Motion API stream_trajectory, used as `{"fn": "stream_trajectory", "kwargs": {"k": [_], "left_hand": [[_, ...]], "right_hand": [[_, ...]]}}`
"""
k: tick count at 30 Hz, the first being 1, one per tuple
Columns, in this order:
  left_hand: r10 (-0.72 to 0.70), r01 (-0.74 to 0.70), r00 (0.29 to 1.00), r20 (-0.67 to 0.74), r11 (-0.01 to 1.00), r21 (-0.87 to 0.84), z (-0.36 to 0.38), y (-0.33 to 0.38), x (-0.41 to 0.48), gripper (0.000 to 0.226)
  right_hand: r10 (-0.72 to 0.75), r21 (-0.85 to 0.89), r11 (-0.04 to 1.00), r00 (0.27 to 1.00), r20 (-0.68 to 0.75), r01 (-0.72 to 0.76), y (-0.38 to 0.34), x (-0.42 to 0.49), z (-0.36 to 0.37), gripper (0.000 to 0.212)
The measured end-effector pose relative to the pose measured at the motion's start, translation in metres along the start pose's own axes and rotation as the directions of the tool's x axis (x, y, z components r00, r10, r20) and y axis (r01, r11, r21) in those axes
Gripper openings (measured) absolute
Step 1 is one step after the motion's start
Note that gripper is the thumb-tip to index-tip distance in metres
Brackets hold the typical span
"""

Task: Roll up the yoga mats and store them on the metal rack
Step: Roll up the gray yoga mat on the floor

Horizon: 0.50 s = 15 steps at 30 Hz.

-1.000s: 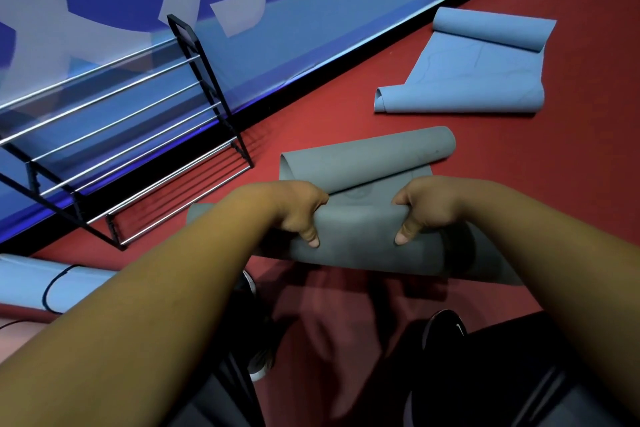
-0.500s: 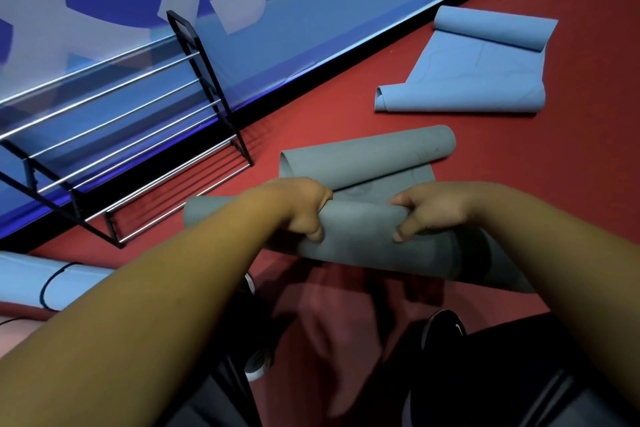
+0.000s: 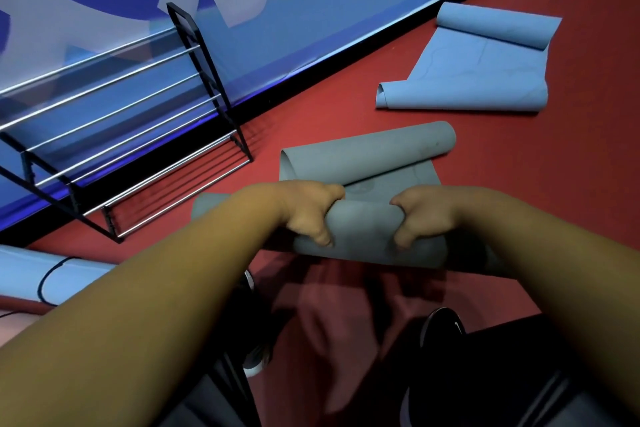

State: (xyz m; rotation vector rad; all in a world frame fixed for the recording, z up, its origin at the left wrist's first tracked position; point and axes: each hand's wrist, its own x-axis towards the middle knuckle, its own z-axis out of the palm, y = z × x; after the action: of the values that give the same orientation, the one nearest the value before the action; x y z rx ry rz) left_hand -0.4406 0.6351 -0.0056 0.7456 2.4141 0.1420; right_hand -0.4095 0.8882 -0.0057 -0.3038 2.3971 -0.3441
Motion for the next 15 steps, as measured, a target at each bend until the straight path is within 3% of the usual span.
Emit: {"fn": "stream_trajectory", "kwargs": {"k": [2, 4, 9, 12, 15], "left_hand": [[0.007, 0.005, 0.996, -0.086, 0.991, 0.136, 0.0, 0.007, 0.001, 0.081], [-0.007, 0.026, 0.994, -0.108, 0.984, 0.177, -0.002, 0.01, 0.001, 0.074], [-0.042, 0.042, 0.999, -0.007, 0.998, -0.044, -0.004, 0.004, 0.002, 0.053], [-0.061, 0.067, 0.997, 0.047, 0.989, -0.133, -0.008, 0.001, 0.003, 0.05], [-0.067, 0.078, 0.993, 0.097, 0.99, -0.113, -0.009, 0.001, 0.005, 0.053]], "right_hand": [[-0.003, 0.089, 0.996, 1.0, 0.017, 0.001, 0.005, 0.001, 0.0, 0.035], [-0.026, 0.126, 0.992, 0.999, 0.02, 0.024, 0.005, -0.002, -0.001, 0.033], [-0.11, -0.164, 0.982, 0.987, -0.113, 0.091, -0.009, -0.008, -0.001, 0.052], [-0.12, -0.269, 0.962, 0.966, -0.229, 0.055, -0.017, -0.008, 0.005, 0.07], [-0.11, -0.215, 0.975, 0.969, -0.223, 0.061, -0.019, -0.004, 0.007, 0.053]]}}
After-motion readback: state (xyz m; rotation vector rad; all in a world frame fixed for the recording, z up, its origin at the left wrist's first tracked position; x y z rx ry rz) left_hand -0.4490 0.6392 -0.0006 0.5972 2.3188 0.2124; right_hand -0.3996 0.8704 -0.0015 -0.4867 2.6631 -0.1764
